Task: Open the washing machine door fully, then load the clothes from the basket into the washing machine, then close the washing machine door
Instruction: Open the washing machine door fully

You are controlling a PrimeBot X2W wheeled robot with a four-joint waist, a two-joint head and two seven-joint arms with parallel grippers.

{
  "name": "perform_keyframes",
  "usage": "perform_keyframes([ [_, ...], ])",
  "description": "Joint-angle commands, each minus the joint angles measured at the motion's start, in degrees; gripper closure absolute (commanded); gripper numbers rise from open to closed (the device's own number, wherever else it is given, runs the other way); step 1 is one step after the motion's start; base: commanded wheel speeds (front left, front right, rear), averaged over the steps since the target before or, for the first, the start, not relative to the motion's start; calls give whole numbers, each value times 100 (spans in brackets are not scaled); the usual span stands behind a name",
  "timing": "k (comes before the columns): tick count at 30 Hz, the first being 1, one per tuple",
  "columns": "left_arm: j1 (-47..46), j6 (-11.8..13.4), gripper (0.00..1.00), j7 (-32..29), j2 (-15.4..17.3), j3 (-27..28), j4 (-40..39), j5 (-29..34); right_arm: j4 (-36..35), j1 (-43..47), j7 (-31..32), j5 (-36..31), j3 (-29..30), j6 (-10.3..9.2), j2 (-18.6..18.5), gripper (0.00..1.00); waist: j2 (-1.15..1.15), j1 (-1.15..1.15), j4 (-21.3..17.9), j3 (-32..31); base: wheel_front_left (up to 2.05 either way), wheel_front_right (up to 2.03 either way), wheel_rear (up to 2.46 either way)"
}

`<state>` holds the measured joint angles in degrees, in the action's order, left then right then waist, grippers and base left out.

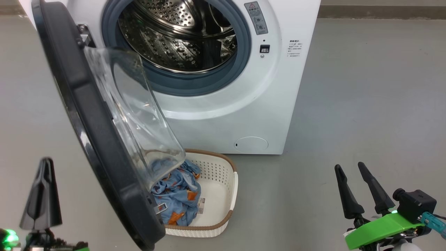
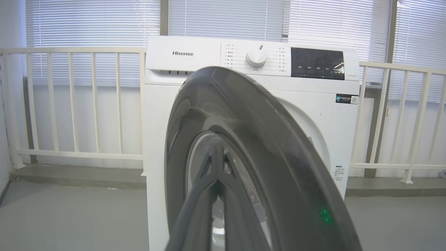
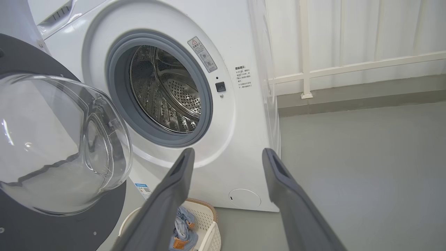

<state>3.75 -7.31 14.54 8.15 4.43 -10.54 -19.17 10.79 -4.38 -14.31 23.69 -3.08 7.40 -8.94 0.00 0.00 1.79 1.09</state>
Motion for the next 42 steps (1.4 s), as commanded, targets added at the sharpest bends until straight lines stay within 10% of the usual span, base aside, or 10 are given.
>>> perform_keyframes([
  [1,-329,-18,100,46,68,205,-396,95,-150,29,-69,-31,-130,9,-22,0,0,0,5,6,0,0,0],
  [19,-180,-18,100,-162,225,-1346,-1897,37,-134,-20,-69,-19,-163,9,84,0,0,0,47,85,0,0,0],
  [42,-190,-18,100,-364,281,-2562,-30,-731,-136,-161,-69,-67,-198,9,186,0,0,0,-77,374,0,0,0],
])
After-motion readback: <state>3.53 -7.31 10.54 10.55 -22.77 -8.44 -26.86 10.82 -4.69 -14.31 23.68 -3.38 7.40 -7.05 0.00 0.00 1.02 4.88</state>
